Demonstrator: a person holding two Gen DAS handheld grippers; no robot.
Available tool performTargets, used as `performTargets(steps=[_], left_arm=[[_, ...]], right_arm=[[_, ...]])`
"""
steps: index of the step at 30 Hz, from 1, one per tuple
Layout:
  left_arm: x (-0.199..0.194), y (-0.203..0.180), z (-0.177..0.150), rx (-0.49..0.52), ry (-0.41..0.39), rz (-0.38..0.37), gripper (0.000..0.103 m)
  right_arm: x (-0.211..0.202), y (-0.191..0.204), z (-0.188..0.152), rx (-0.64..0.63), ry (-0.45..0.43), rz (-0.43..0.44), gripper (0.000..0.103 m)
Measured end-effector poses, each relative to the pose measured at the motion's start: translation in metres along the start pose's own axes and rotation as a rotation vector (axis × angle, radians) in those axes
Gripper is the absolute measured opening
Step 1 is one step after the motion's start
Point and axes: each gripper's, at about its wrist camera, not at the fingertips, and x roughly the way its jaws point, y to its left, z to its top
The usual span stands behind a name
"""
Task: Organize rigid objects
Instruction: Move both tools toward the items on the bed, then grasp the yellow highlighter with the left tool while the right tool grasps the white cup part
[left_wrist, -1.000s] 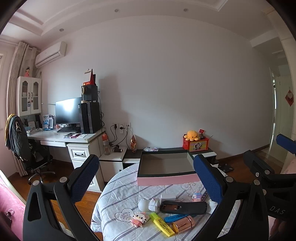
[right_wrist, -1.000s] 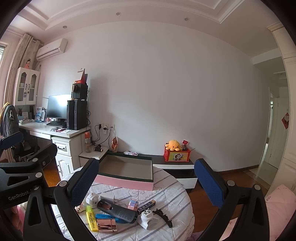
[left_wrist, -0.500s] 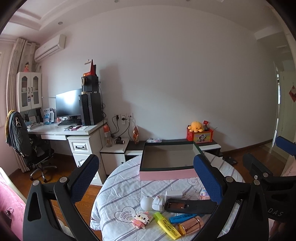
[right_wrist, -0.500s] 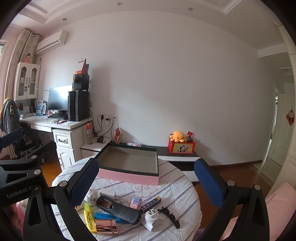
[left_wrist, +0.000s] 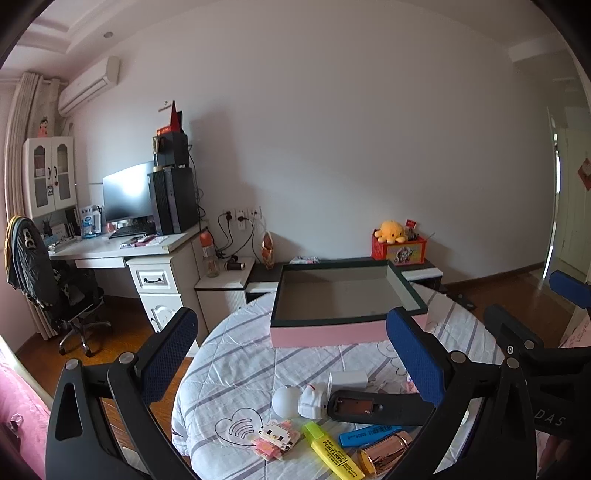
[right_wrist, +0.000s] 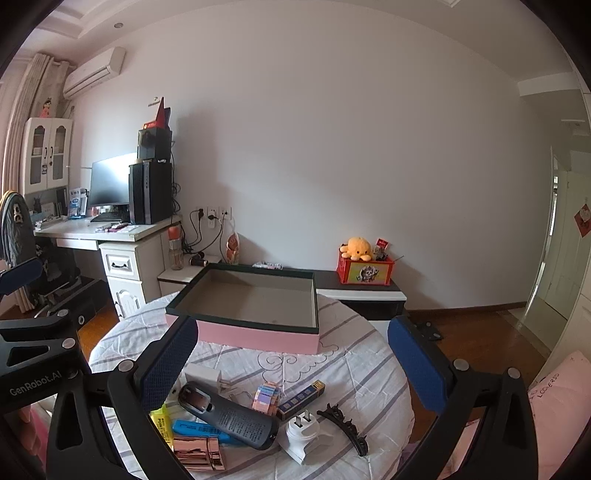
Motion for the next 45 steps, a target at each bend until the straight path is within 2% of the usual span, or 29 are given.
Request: performTargets(steps=[7,17,22,27,29,33,35,39,42,45], left_arm=[[0.020,-0.008,-0.013,0.018,0.060,-0.003,0.103],[0.042,-0.024,-0.048,0.061,0.179,-0.017,0.103],[0.054,-0.027,-0.080,0.052,0.285,-0.051,0.103],[0.065,-0.026,-0.119,-0.004,0.429,-0.087,0.103],[0.061,-0.022,-0.123,-0.036,0.418,-0.109,0.103],[0.058,-0.011,-0.121,-0.078,0.451,-0.107,0.103],[0.052,-0.006,-0.121,-0.105,0.455,-0.143,0.103],[0.052,-0.009,-0.133,-0.052,0.480,-0.089,0.103],[0.058,-0.012,-0.140,-0.056,0.515,-0.115,0.103],[0.065,-0.021,-0.145,-0.009,0.515,-0.091,0.103]], right_arm=[[0.023,-0.003,-0.015,0.002,0.066,0.008,0.103],[0.048,-0.009,-0.056,-0.012,0.200,0.017,0.103],[0.057,-0.021,-0.078,-0.011,0.262,0.005,0.103],[0.062,-0.034,-0.097,0.005,0.311,-0.006,0.103],[0.064,-0.038,-0.102,0.012,0.327,-0.005,0.103],[0.064,-0.042,-0.107,0.018,0.338,0.003,0.103],[0.062,-0.043,-0.109,0.016,0.333,0.013,0.103],[0.064,-0.043,-0.111,0.013,0.337,0.012,0.103],[0.067,-0.045,-0.114,0.011,0.351,0.006,0.103],[0.069,-0.046,-0.116,0.011,0.359,0.002,0.103]])
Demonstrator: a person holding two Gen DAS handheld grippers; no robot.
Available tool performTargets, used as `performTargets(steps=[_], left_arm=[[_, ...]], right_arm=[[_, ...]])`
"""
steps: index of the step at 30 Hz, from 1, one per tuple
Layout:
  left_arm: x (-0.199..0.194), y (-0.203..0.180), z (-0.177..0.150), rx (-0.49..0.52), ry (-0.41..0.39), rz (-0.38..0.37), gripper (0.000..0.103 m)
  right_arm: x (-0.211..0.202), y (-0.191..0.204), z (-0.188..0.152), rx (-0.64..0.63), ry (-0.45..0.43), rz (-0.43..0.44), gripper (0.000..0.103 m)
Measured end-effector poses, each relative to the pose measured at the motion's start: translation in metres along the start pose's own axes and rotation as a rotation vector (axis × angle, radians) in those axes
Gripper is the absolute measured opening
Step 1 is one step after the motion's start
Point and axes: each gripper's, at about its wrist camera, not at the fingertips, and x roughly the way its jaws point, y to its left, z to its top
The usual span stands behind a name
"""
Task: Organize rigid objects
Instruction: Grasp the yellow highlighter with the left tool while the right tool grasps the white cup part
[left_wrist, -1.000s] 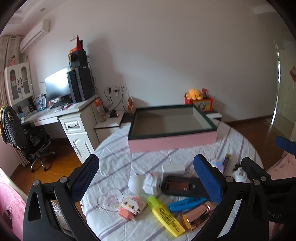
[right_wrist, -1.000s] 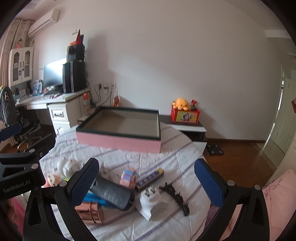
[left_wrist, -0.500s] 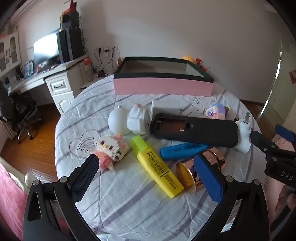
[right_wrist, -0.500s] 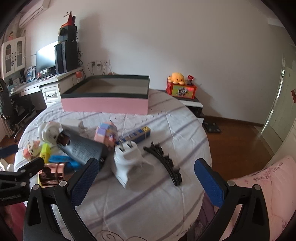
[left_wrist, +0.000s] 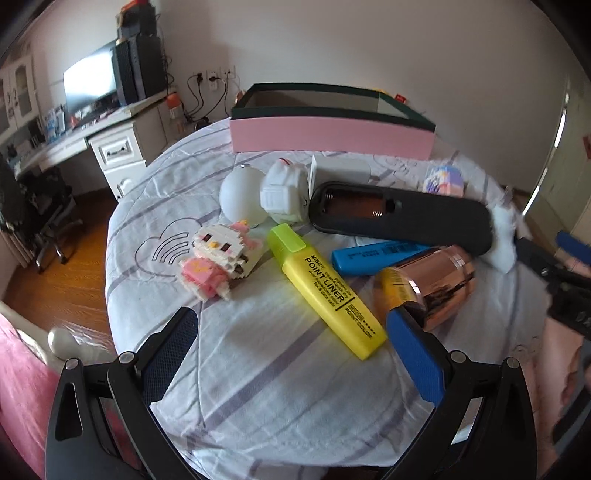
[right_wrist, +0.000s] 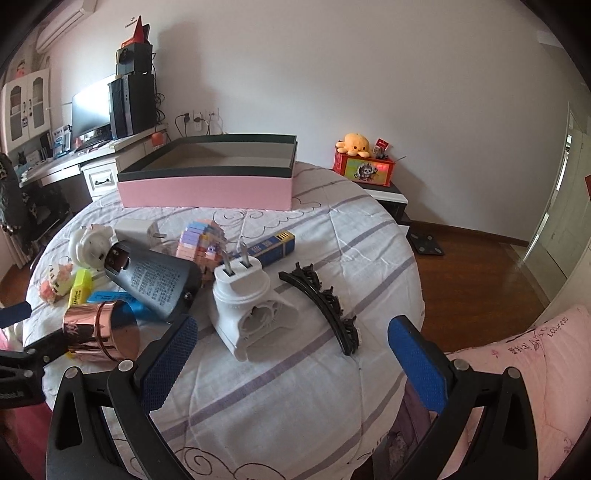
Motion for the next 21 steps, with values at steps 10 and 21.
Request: performTargets(steps=[10,21], left_arm=[[0.020,0.037,0.003,-0.050,0.003,0.078,0.103],[0.015,0.043,-0.002,0.045,-0.086,-0.023,0.065]], right_arm=[[0.012,-0.008,-0.004,0.015,-0.002,0.019,0.103],[0.008,-0.005,-0.001,-0.013,-0.027,0.049,0.103]])
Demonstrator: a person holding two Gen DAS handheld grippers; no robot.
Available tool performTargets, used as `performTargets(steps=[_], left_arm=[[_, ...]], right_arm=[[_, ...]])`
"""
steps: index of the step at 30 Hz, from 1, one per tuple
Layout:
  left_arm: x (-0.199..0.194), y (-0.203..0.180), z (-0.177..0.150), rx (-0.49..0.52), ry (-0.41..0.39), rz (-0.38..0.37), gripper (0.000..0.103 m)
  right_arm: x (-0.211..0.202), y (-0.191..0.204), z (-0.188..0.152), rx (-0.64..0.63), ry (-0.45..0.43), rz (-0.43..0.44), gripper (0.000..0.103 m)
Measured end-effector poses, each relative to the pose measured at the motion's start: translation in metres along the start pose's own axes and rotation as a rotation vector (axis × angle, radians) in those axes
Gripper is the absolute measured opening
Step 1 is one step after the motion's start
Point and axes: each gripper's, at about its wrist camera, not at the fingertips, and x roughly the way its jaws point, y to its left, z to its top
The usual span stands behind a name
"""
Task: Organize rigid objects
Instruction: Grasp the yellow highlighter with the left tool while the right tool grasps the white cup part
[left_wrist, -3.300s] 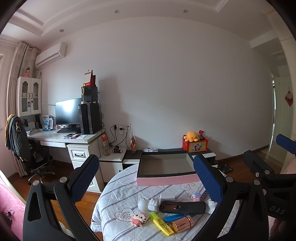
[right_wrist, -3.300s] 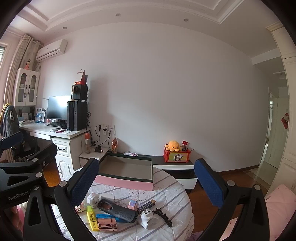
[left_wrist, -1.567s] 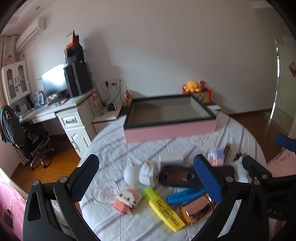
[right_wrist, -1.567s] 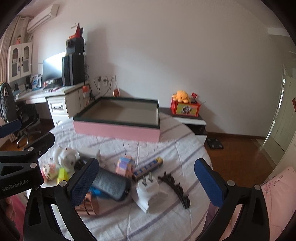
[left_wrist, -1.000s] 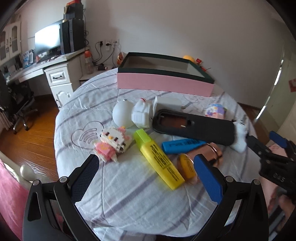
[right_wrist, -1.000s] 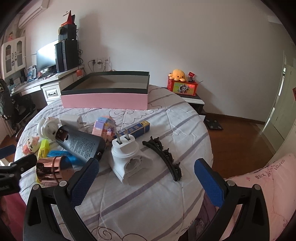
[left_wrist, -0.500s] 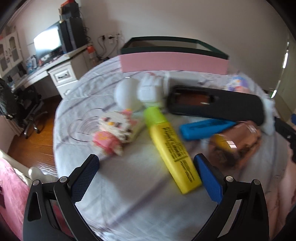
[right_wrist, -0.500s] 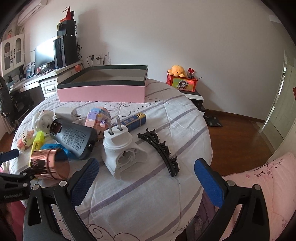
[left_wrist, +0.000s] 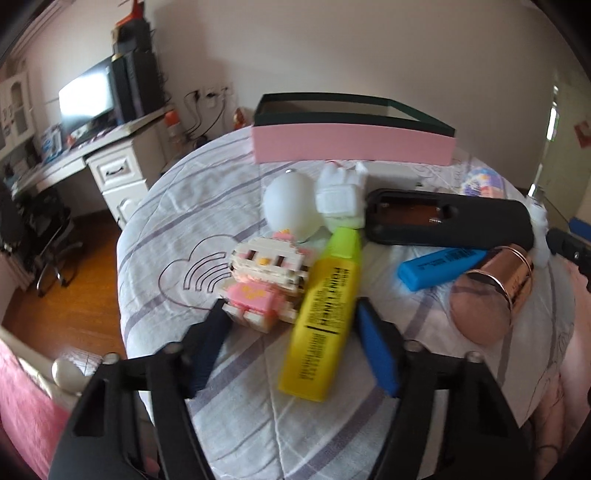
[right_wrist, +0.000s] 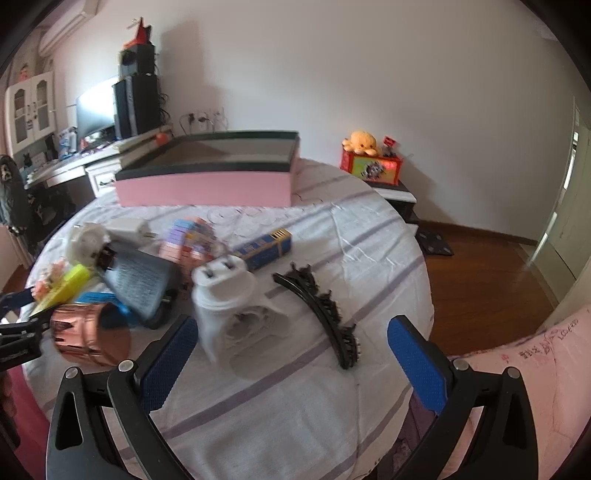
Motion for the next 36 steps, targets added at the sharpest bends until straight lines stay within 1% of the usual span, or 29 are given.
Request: performTargets(steps=[3,4,5,7,9,11,13,15,16,17,18,20,23,24,25,26,28,29,34,36], left_arm=[[0.001,-0.001,0.001,0.009,-0.003,-0.001,0.064],[0.001,-0.001,0.002,0.007,-0.002,-0.001,0.066],[0.002,-0.001,0.003,0.004,-0.001,0.004,0.067],[0.002,-0.001,0.003,0.010,-0.002,0.006,0.068],[0.003,-0.001,0.003,0.008,-0.002,0.009,0.070],[0.004,0.001,0.003,-0.001,0.000,0.005,0.074],[0.006,0.003,0.004,-0.011,0.005,0.004,0.083],[0.008,0.005,0.005,-0.018,0.008,-0.001,0.083],[0.008,0.004,0.005,-0.015,0.008,-0.003,0.082],[0.007,0.004,0.005,-0.007,0.000,-0.008,0.079],[0.006,0.002,0.005,-0.001,-0.009,-0.013,0.072],[0.006,0.000,0.005,0.008,-0.017,-0.014,0.071],[0.004,0.001,0.004,0.007,-0.019,-0.023,0.070],[0.003,0.001,0.004,0.008,-0.018,-0.025,0.057],[0.001,0.001,0.005,0.009,-0.021,-0.034,0.037],[-0.001,0.001,0.006,0.010,-0.025,-0.039,0.033],[0.000,0.001,0.007,0.018,-0.004,-0.048,0.033],[0.000,0.000,0.007,0.022,-0.009,-0.047,0.032],[-0.003,0.003,0.007,0.002,-0.004,-0.080,0.019],[-0.004,0.004,0.007,0.005,-0.002,-0.088,0.013]], right_arm=[[-0.003,0.010,0.000,-0.033,-0.011,0.007,0.102],[-0.001,0.012,0.000,-0.038,-0.005,0.016,0.101],[0.004,0.014,0.000,-0.043,0.008,0.020,0.096],[0.015,0.014,0.001,-0.052,0.029,0.011,0.090],[0.024,0.014,0.002,-0.054,0.043,0.032,0.075],[0.030,0.016,0.005,-0.065,0.055,0.041,0.073],[0.037,0.020,0.006,-0.088,0.065,0.044,0.073],[0.044,0.021,0.006,-0.086,0.077,0.052,0.073],[0.048,0.020,0.005,-0.081,0.077,0.062,0.073],[0.050,0.019,0.005,-0.077,0.081,0.071,0.073],[0.052,0.017,0.006,-0.072,0.082,0.086,0.072],[0.054,0.015,0.007,-0.061,0.084,0.115,0.066],[0.051,0.014,0.008,-0.062,0.075,0.133,0.066],[0.051,0.014,0.008,-0.063,0.074,0.136,0.066],[0.049,0.014,0.008,-0.064,0.070,0.139,0.066],[0.048,0.014,0.009,-0.066,0.070,0.139,0.066],[0.045,0.014,0.009,-0.062,0.061,0.139,0.066],[0.044,0.014,0.009,-0.060,0.059,0.145,0.066],[0.036,0.010,0.011,-0.043,0.043,0.148,0.065],[0.036,0.007,0.013,-0.034,0.040,0.166,0.061]])
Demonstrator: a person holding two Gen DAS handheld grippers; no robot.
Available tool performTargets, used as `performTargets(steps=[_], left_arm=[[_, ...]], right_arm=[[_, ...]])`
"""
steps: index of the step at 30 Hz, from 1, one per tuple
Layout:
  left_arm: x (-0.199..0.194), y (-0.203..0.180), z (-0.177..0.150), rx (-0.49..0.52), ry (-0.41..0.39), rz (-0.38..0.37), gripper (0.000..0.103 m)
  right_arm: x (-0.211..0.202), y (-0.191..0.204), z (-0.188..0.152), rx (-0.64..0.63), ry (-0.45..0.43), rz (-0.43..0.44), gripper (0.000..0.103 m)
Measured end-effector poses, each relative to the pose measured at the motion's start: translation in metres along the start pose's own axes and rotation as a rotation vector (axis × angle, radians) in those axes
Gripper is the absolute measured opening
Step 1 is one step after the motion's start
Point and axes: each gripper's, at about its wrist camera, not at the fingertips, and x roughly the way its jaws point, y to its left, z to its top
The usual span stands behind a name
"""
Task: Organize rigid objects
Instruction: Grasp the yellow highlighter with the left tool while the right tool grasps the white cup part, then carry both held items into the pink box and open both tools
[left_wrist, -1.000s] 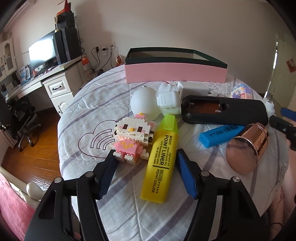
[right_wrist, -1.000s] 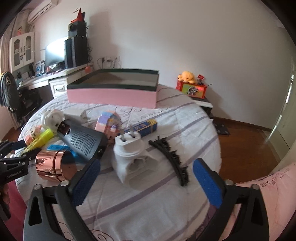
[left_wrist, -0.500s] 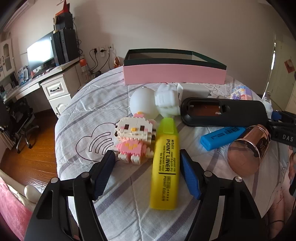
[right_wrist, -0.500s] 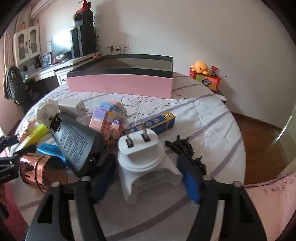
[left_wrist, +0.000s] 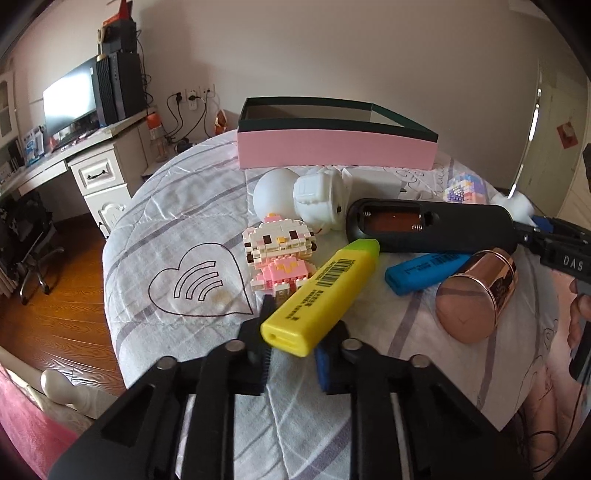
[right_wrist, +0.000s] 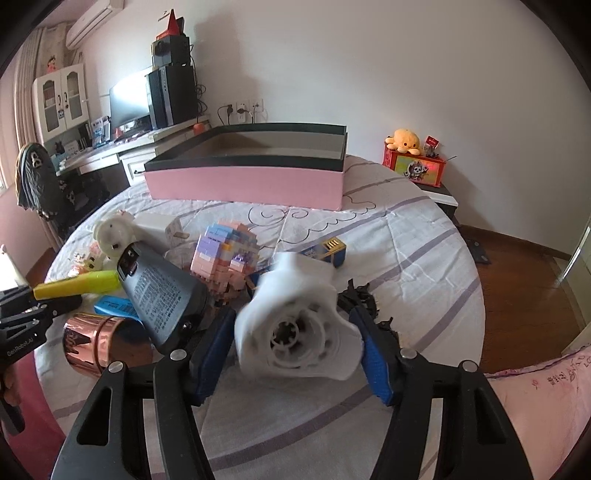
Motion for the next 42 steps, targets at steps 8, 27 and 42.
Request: performTargets(steps=[8,27,42], left_arm=[[0.002,-0.001,0.002,-0.020,0.009,-0.013,0.023],[0.007,-0.021,0.007,0.055,0.000,-0.064,0.027],[-0.025,-0.019,0.046,0.066,-0.090,-0.092,0.027]], right_arm=[[0.003,-0.007,-0.001,0.035,0.011,0.043,0.059],[0.025,-0.022,0.003,0.133,0.020,0.122,0.058],[-0.010,-0.013,0.031,0.052,-0.054,0.075,0.058]])
